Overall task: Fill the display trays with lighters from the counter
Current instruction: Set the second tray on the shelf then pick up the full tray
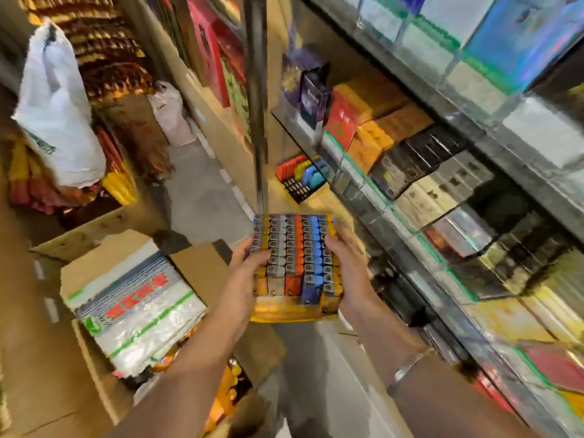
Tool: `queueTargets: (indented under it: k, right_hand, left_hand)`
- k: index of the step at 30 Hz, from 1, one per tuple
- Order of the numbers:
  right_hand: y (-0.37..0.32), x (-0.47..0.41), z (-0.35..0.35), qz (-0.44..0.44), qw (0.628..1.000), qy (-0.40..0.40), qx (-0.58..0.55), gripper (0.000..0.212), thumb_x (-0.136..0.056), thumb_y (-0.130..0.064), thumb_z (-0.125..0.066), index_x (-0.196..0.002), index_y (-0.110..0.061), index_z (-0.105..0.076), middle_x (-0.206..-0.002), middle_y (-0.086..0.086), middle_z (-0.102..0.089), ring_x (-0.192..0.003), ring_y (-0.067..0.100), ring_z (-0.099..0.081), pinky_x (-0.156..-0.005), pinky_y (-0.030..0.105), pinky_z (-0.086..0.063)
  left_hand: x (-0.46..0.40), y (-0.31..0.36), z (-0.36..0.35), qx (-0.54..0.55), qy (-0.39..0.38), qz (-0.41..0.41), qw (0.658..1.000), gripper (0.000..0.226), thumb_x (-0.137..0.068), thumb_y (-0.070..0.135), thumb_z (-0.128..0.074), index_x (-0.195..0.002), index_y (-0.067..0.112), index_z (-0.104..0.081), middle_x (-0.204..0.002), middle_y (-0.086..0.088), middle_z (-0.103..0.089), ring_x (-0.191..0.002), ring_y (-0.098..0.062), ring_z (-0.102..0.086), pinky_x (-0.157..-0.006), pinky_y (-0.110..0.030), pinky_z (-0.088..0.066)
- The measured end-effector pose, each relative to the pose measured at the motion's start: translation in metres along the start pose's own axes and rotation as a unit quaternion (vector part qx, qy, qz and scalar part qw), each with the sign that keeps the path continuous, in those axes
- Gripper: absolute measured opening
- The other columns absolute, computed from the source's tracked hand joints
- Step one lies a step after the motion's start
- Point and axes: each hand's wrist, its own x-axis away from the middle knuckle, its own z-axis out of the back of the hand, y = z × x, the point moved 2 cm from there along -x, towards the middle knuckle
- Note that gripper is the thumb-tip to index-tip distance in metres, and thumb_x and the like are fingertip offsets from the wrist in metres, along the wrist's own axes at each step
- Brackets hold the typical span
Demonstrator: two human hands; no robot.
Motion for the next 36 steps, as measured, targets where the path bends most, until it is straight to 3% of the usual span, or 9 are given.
queueTargets:
  k: [5, 9, 12, 17, 22, 25, 30, 33, 36]
  right_hand:
    - [0.021, -0.058, 0.011, -0.081, 0.995, 0.001, -0.05, 0.03, -0.088, -0.041, -0.057, -0.103, -0.018, -0.069, -0.096, 0.012, -0.073, -0.084, 0.027, -0.071, -0.069, 0.035, -0.056]
    - [0.037, -0.107, 0.037, -0.071, 0.994, 0.032, -0.073, 0.031, -0.082, -0.024, -0.064, -0.111, -0.015, -0.064, -0.103, 0.016, -0.071, -0.088, 0.032, -0.07, -0.065, 0.038, -0.057]
    - [0.049, -0.141, 0.057, -0.063, 0.995, 0.032, -0.065, 0.021, -0.075, -0.024, -0.066, -0.09, -0.013, -0.075, -0.09, 0.014, -0.074, -0.075, 0.029, -0.072, -0.053, 0.034, -0.056]
    - [0.069, -0.184, 0.084, -0.005, 0.998, 0.055, -0.027, 0.045, -0.083, -0.026, -0.06, -0.124, -0.008, -0.058, -0.117, 0.022, -0.063, -0.108, 0.041, -0.06, -0.096, 0.055, -0.045]
    - [0.082, -0.204, 0.097, 0.031, 0.997, 0.051, -0.047, 0.028, -0.088, -0.022, -0.055, -0.113, -0.014, -0.065, -0.106, 0.017, -0.069, -0.094, 0.033, -0.067, -0.081, 0.043, -0.054]
    - [0.086, -0.213, 0.099, 0.061, 0.995, 0.069, -0.03, 0.035, -0.087, -0.023, -0.058, -0.122, -0.021, -0.058, -0.109, 0.01, -0.07, -0.098, 0.03, -0.067, -0.082, 0.046, -0.054]
    - [0.092, -0.219, 0.097, 0.078, 0.992, 0.079, -0.056, 0.045, -0.084, -0.023, -0.06, -0.128, -0.021, -0.054, -0.115, 0.012, -0.067, -0.105, 0.032, -0.064, -0.09, 0.054, -0.049]
    - [0.09, -0.215, 0.094, 0.076, 0.99, 0.098, -0.072, 0.047, -0.085, -0.022, -0.061, -0.131, -0.019, -0.052, -0.119, 0.012, -0.065, -0.108, 0.033, -0.062, -0.092, 0.052, -0.049]
    - [0.094, -0.209, 0.096, 0.042, 0.986, 0.102, -0.122, 0.059, -0.078, -0.04, -0.067, -0.132, -0.02, -0.052, -0.125, 0.011, -0.062, -0.113, 0.034, -0.06, -0.096, 0.051, -0.045]
  left_hand:
    - [-0.066, -0.03, -0.004, -0.012, -0.028, 0.027, 0.999, 0.033, -0.086, 0.017, -0.057, -0.118, 0.023, -0.053, -0.116, -0.011, -0.065, -0.104, -0.028, -0.063, -0.09, -0.048, -0.05]
    - [-0.113, -0.06, -0.019, -0.049, -0.064, 0.011, 0.997, 0.035, -0.089, 0.013, -0.053, -0.121, 0.027, -0.051, -0.116, -0.005, -0.065, -0.103, -0.021, -0.063, -0.09, -0.04, -0.051]
    - [-0.146, -0.085, -0.03, -0.033, -0.074, 0.022, 0.996, 0.038, -0.09, 0.01, -0.051, -0.122, 0.031, -0.049, -0.109, -0.001, -0.067, -0.095, -0.017, -0.066, -0.079, -0.032, -0.055]
    - [-0.185, -0.122, -0.041, -0.041, -0.114, 0.001, 0.993, 0.036, -0.09, 0.008, -0.052, -0.116, 0.034, -0.052, -0.113, -0.001, -0.064, -0.1, -0.016, -0.065, -0.076, -0.024, -0.055]
    - [-0.205, -0.139, -0.041, -0.092, -0.153, -0.036, 0.983, 0.03, -0.081, 0.027, -0.056, -0.095, 0.052, -0.059, -0.107, 0.009, -0.068, -0.101, -0.011, -0.065, -0.083, -0.031, -0.053]
    - [-0.216, -0.14, -0.039, -0.108, -0.16, -0.035, 0.98, 0.033, -0.077, 0.029, -0.054, -0.089, 0.06, -0.058, -0.099, 0.018, -0.069, -0.091, -0.003, -0.067, -0.07, -0.023, -0.053]
    - [-0.223, -0.131, -0.037, -0.156, -0.176, -0.026, 0.972, 0.044, -0.078, 0.032, -0.056, -0.112, 0.059, -0.05, -0.11, 0.023, -0.065, -0.094, 0.008, -0.062, -0.065, -0.007, -0.048]
    - [-0.208, -0.135, -0.027, -0.133, -0.112, -0.003, 0.985, 0.058, -0.076, 0.058, -0.06, -0.131, 0.048, -0.042, -0.134, 0.017, -0.049, -0.098, 0.014, -0.054, -0.081, -0.011, -0.042]
    - [-0.179, -0.159, -0.007, -0.062, 0.023, 0.064, 0.996, 0.076, -0.064, 0.084, -0.048, -0.124, 0.038, -0.05, -0.134, 0.014, -0.048, -0.114, 0.003, -0.048, -0.099, -0.031, -0.036]
